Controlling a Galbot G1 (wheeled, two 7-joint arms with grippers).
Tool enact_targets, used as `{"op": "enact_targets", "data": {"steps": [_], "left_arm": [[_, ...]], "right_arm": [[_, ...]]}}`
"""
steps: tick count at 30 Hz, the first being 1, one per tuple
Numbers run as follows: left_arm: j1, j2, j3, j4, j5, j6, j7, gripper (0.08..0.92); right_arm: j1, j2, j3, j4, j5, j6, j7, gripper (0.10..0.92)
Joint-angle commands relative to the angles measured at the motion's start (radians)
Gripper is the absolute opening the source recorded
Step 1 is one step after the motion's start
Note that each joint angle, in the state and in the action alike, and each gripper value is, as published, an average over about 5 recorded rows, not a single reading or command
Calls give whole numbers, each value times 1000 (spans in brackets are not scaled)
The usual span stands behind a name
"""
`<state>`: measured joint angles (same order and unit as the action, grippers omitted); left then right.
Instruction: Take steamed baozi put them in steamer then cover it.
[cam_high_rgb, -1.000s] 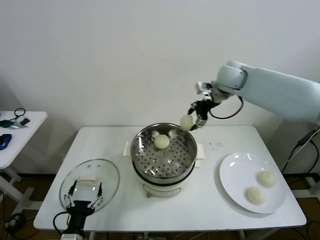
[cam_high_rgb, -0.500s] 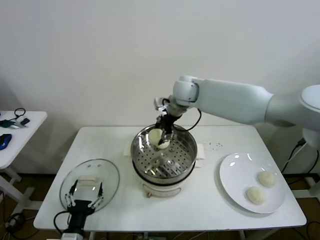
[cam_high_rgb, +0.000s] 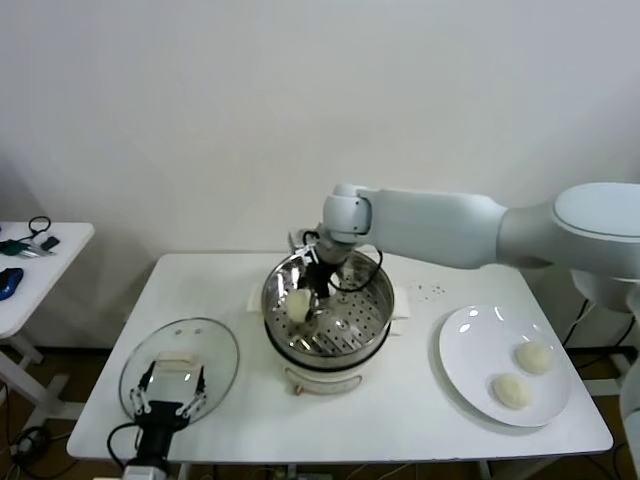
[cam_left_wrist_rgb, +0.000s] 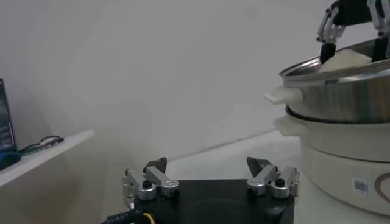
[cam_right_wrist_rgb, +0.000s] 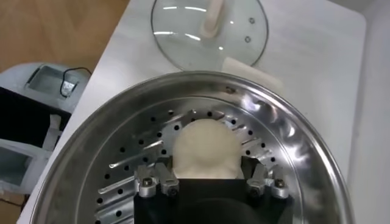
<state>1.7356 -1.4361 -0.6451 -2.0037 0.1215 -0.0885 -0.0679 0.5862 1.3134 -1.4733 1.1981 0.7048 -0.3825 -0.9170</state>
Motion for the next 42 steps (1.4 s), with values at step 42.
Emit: {"op": "enact_targets", "data": {"steps": [42], "left_arm": [[54,24,-30,-16,-33,-11,-9,823]], "right_arm": [[200,-836,-99,418,-384,132,-179,823]]}}
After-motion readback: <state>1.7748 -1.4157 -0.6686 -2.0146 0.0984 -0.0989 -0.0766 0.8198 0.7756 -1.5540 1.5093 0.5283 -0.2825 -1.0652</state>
